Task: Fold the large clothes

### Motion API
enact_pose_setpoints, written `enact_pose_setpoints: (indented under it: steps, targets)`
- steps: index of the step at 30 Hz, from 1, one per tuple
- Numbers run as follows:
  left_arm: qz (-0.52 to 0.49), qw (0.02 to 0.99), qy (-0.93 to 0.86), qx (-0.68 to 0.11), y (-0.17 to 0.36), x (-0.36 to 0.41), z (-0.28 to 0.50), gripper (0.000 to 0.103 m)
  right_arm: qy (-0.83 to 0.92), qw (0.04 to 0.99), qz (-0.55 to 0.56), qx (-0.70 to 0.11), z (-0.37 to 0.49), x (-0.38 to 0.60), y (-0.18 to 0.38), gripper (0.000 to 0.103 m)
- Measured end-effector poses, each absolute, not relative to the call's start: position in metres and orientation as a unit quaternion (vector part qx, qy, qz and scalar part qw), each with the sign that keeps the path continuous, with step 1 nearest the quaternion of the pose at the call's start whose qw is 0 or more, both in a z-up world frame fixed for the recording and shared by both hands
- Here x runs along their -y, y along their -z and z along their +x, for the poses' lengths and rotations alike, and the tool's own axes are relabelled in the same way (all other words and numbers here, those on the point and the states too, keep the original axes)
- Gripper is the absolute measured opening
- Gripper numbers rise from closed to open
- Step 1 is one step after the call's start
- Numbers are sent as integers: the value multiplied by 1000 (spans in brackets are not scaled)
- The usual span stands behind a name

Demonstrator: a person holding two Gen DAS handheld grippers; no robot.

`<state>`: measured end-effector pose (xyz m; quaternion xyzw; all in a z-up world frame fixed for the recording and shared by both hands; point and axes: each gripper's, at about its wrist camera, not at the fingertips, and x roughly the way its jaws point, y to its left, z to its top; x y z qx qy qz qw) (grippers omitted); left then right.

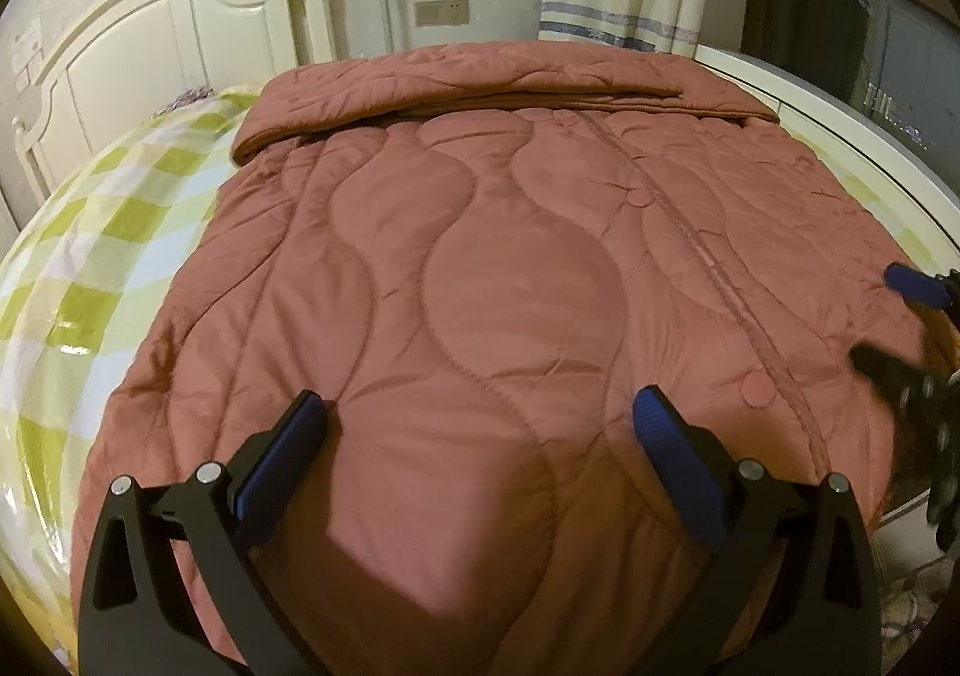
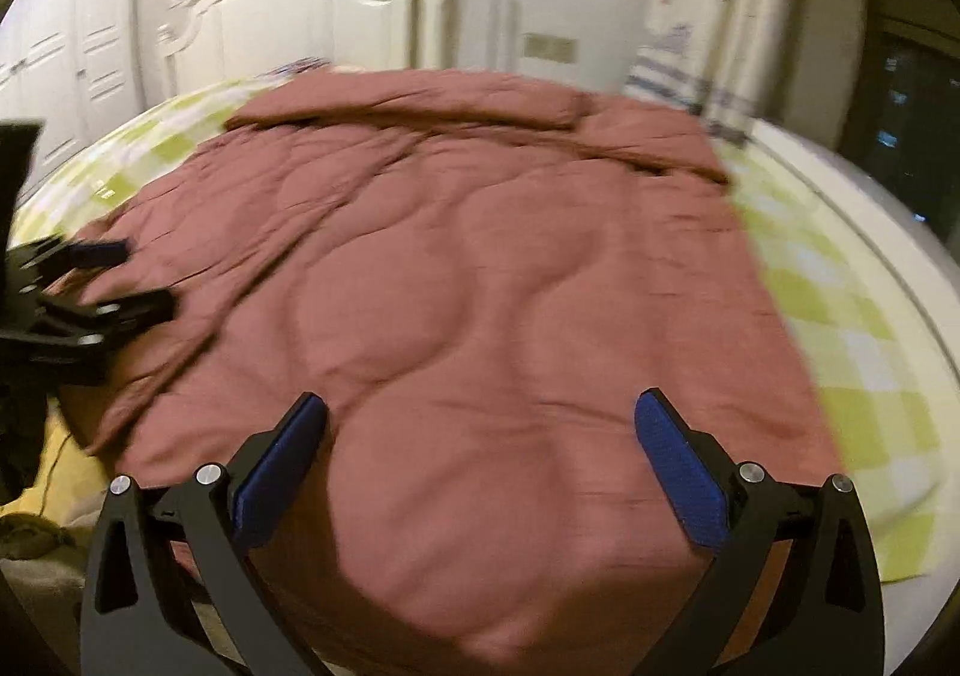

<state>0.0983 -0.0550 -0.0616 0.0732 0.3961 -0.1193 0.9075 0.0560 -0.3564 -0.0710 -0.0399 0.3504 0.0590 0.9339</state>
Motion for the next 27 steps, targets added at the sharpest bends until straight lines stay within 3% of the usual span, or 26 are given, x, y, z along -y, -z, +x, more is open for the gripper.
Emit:
enact_pose_setpoints:
  steps: [7,18,23,27]
  targets:
    - [17,921,60,-384,65,-6,90,101,11,930,37,-366,58,421,87,98]
    - [30,923,40,-382,65,-7,86,101,-55,938,-57,-337,48,349,84,99]
    - [-7,930,28,-366,51,-32,80,101,3,942,-49,-333,41,389,65,98]
    - [-68,923,1,-379,51,-73,90,101,68,932,55,-352,26,471,65,98]
